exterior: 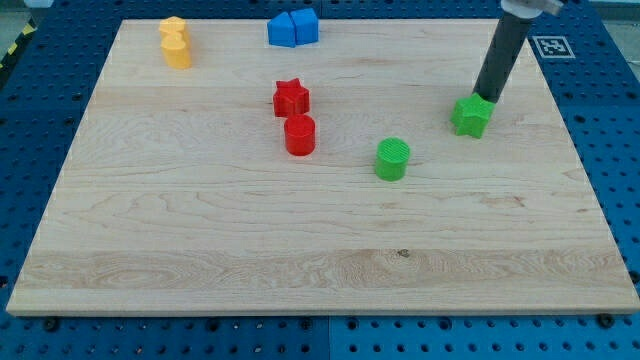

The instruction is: Slide the green star towards the top right of the green circle

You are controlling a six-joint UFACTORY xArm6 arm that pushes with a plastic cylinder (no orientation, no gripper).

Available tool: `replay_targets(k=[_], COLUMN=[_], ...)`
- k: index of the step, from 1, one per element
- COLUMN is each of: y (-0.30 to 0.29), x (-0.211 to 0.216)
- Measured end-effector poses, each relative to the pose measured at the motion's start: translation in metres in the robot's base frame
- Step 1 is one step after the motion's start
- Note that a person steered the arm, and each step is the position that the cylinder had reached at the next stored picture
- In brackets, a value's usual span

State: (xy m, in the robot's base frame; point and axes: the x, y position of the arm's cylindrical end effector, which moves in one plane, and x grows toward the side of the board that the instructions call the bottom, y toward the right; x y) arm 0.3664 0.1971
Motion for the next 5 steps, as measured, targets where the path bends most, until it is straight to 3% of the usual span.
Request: replay_targets(k=[2,5], y=[-0.006,0.039], x=[0.03,0.065])
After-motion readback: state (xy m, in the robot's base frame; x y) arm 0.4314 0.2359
